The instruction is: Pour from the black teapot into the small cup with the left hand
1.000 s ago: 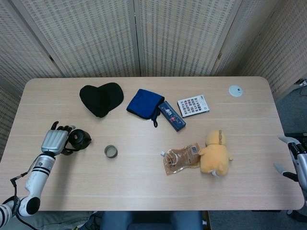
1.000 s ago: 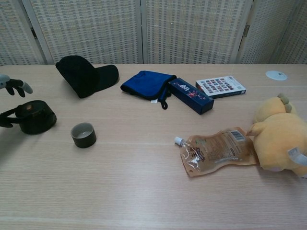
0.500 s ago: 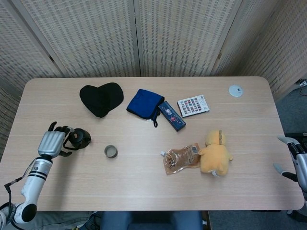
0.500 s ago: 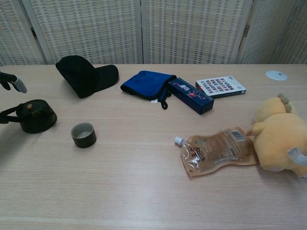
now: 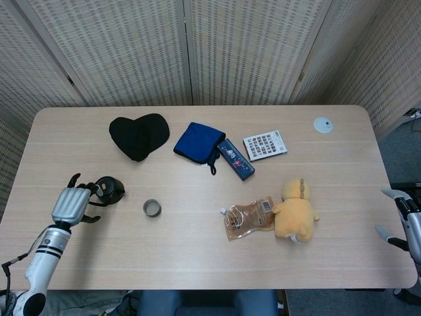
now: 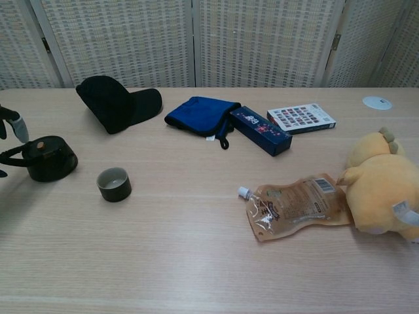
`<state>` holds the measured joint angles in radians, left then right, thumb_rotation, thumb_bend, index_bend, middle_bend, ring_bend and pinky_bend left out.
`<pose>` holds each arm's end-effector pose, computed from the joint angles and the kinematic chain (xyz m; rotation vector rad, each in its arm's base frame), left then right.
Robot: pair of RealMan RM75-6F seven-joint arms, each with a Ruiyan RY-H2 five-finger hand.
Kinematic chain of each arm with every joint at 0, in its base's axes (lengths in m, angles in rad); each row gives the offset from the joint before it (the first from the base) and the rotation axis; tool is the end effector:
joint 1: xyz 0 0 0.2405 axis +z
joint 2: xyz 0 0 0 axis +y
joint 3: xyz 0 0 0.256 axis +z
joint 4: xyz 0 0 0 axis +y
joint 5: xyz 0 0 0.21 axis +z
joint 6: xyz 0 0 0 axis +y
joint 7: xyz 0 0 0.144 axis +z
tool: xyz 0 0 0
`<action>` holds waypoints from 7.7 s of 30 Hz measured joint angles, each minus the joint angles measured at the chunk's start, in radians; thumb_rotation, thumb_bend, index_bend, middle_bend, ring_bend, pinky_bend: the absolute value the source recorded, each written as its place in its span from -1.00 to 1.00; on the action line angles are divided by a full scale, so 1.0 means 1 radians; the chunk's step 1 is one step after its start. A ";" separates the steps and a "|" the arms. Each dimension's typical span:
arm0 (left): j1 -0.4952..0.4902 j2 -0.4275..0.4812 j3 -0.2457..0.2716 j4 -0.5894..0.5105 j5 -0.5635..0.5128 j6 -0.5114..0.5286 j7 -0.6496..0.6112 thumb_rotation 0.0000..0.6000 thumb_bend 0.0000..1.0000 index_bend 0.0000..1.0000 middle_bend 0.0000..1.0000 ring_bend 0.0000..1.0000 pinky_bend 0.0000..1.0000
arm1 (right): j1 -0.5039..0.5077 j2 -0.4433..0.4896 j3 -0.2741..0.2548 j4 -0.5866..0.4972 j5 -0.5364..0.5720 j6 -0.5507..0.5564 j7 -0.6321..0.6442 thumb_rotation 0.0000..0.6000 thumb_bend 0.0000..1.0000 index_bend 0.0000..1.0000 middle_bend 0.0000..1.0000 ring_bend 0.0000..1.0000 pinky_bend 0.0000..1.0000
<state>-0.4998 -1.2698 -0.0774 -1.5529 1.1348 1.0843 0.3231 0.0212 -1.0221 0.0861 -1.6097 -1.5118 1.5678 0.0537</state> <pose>-0.2678 0.3016 0.0792 -1.6589 -0.9131 -0.6642 -0.3182 -0.1681 0.2057 1.3103 -0.8076 0.9111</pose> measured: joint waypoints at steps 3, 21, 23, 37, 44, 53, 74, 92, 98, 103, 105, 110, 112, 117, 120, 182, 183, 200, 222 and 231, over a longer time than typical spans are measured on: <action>-0.001 -0.012 -0.002 0.015 -0.002 -0.001 0.003 1.00 -0.88 -0.20 -0.26 -0.26 -1.00 | -0.002 0.000 -0.001 0.001 0.001 0.002 0.002 1.00 -0.78 -0.53 -0.43 -0.54 -0.47; 0.005 -0.056 0.006 0.072 -0.001 -0.023 0.006 1.00 -0.89 -0.18 -0.24 -0.26 -1.00 | -0.006 -0.001 0.001 0.007 0.003 0.006 0.007 1.00 -0.78 -0.53 -0.43 -0.54 -0.47; 0.006 -0.057 0.007 0.073 0.002 -0.023 0.007 1.00 -0.89 -0.18 -0.24 -0.26 -1.00 | -0.006 0.001 0.004 0.005 0.003 0.011 0.007 1.00 -0.78 -0.53 -0.43 -0.54 -0.47; 0.006 -0.069 0.012 0.078 0.002 -0.040 0.015 1.00 -0.89 -0.16 -0.23 -0.25 -1.00 | -0.008 0.007 0.007 -0.002 0.003 0.014 0.001 1.00 -0.78 -0.53 -0.43 -0.54 -0.47; 0.004 -0.077 0.012 0.087 0.000 -0.049 0.016 1.00 -0.89 -0.12 -0.19 -0.24 -1.00 | -0.010 0.007 0.007 -0.002 0.003 0.016 0.002 1.00 -0.78 -0.53 -0.43 -0.54 -0.47; 0.005 -0.083 0.015 0.099 -0.005 -0.057 0.018 1.00 -0.89 -0.08 -0.15 -0.21 -1.00 | -0.011 0.006 0.005 -0.004 0.002 0.015 0.000 1.00 -0.78 -0.53 -0.43 -0.54 -0.47; 0.005 -0.104 0.026 0.120 -0.007 -0.081 0.020 1.00 -0.88 -0.04 -0.10 -0.18 -1.00 | -0.010 0.001 0.004 -0.003 0.007 0.006 -0.005 1.00 -0.78 -0.53 -0.43 -0.54 -0.47; 0.005 -0.120 0.031 0.137 -0.017 -0.094 0.034 1.00 -0.89 0.18 0.16 0.04 -1.00 | -0.011 -0.002 0.004 0.001 0.013 0.004 -0.004 1.00 -0.78 -0.53 -0.43 -0.54 -0.47; 0.005 -0.126 0.030 0.144 -0.020 -0.096 0.036 1.00 -0.89 0.33 0.40 0.27 -1.00 | -0.010 -0.002 0.006 0.000 0.014 0.002 -0.006 1.00 -0.78 -0.53 -0.43 -0.54 -0.48; 0.004 -0.128 0.028 0.148 -0.021 -0.098 0.034 1.00 -0.88 0.47 0.59 0.42 -1.00 | -0.008 -0.004 0.007 0.001 0.016 -0.001 -0.007 1.00 -0.78 -0.53 -0.43 -0.54 -0.50; 0.003 -0.128 0.026 0.149 -0.020 -0.097 0.032 1.00 -0.89 0.51 0.64 0.46 -1.00 | -0.008 -0.004 0.007 0.002 0.017 -0.001 -0.007 1.00 -0.78 -0.53 -0.43 -0.54 -0.50; 0.000 -0.126 0.018 0.150 -0.015 -0.091 0.027 0.90 -0.88 0.63 0.80 0.59 -1.00 | -0.008 -0.006 0.009 0.006 0.020 -0.001 -0.002 1.00 -0.78 -0.53 -0.43 -0.54 -0.50; -0.002 -0.124 0.014 0.148 -0.017 -0.092 0.024 0.51 -0.88 0.68 0.84 0.63 -1.00 | -0.008 -0.007 0.010 0.009 0.021 0.000 0.000 1.00 -0.78 -0.53 -0.43 -0.54 -0.51; -0.005 -0.118 0.003 0.144 -0.012 -0.092 -0.003 -0.07 -0.89 0.79 0.92 0.69 -1.00 | -0.008 -0.009 0.011 0.015 0.023 -0.001 0.007 1.00 -0.78 -0.53 -0.43 -0.54 -0.51; -0.006 -0.115 -0.006 0.144 -0.007 -0.089 -0.024 -0.19 -0.89 0.83 0.95 0.71 -1.00 | -0.008 -0.011 0.011 0.020 0.024 -0.002 0.011 1.00 -0.78 -0.53 -0.43 -0.54 -0.51; 0.046 -0.106 -0.073 0.110 0.174 0.121 -0.230 0.19 -0.19 1.00 1.00 0.93 -0.69 | -0.032 -0.011 0.005 0.026 0.008 0.036 0.037 1.00 -0.78 -0.53 -0.43 -0.54 -0.55; 0.046 -0.105 -0.072 0.107 0.179 0.123 -0.231 0.20 -0.19 1.00 1.00 0.93 -0.68 | -0.032 -0.011 0.005 0.026 0.007 0.036 0.037 1.00 -0.78 -0.53 -0.43 -0.54 -0.55; 0.027 -0.105 -0.054 0.069 0.237 0.119 -0.213 0.67 -0.19 1.00 1.00 0.92 -0.46 | -0.042 -0.009 0.002 0.026 0.007 0.043 0.040 1.00 -0.78 -0.53 -0.43 -0.54 -0.55; -0.009 -0.119 -0.052 0.065 0.251 0.089 -0.162 0.68 -0.19 1.00 1.00 0.92 -0.11 | -0.043 -0.006 0.006 0.027 0.003 0.045 0.045 1.00 -0.78 -0.53 -0.43 -0.54 -0.55; -0.033 -0.145 -0.058 0.082 0.255 0.076 -0.139 0.71 -0.19 1.00 1.00 0.92 -0.11 | -0.048 0.007 0.027 0.010 0.008 0.079 0.029 1.00 -0.78 -0.53 -0.43 -0.55 -0.55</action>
<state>-0.5325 -1.4146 -0.1352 -1.4707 1.3895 1.1605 0.1838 -0.0264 -1.0155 0.1126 -1.5999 -1.5038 1.6465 0.0826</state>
